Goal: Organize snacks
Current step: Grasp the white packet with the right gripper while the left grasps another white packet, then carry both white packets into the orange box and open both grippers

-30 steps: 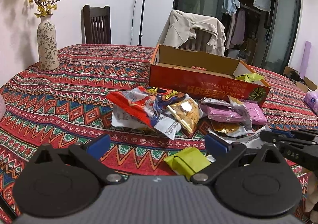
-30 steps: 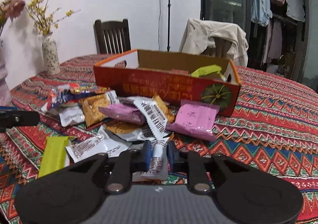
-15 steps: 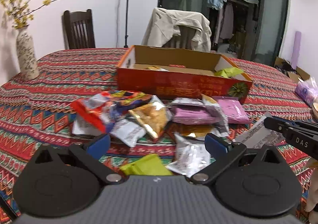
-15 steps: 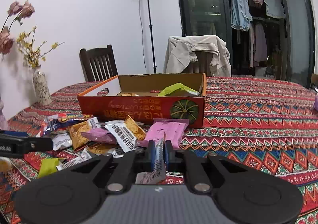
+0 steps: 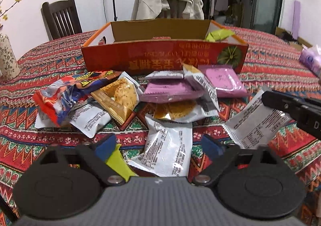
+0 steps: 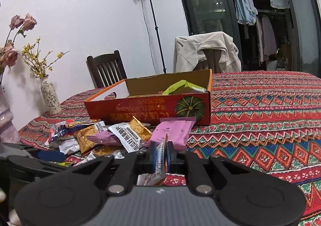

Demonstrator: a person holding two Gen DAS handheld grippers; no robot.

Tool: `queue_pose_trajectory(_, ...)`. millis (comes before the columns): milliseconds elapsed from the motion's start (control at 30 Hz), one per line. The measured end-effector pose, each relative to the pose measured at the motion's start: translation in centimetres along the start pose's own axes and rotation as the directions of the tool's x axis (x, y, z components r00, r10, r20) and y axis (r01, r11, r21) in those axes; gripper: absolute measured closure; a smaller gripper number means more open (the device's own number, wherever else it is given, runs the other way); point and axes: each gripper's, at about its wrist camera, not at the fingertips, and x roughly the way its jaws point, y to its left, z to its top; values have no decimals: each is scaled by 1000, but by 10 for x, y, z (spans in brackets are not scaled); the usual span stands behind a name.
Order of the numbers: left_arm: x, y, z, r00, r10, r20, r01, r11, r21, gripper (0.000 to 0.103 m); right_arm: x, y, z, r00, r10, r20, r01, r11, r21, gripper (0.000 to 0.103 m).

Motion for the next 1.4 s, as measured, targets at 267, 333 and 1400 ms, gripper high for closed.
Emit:
queue_pose_trajectory(267, 1, -6, -1, 999, -35, 11, 35, 999, 28, 64, 4, -5, -3, 999, 25, -21, -25, 999, 27, 93)
queue_pose_trajectory(333, -1, -5, -1, 999, -44, 18, 43, 999, 24, 64, 6, -4, -4, 999, 24, -35, -23, 999, 26, 92)
queue_pose_trajectory(1400, -54, 55, -17, 973, -151, 173, 170, 980, -99, 64, 24, 62, -21, 969, -99, -224, 52, 977, -206, 56)
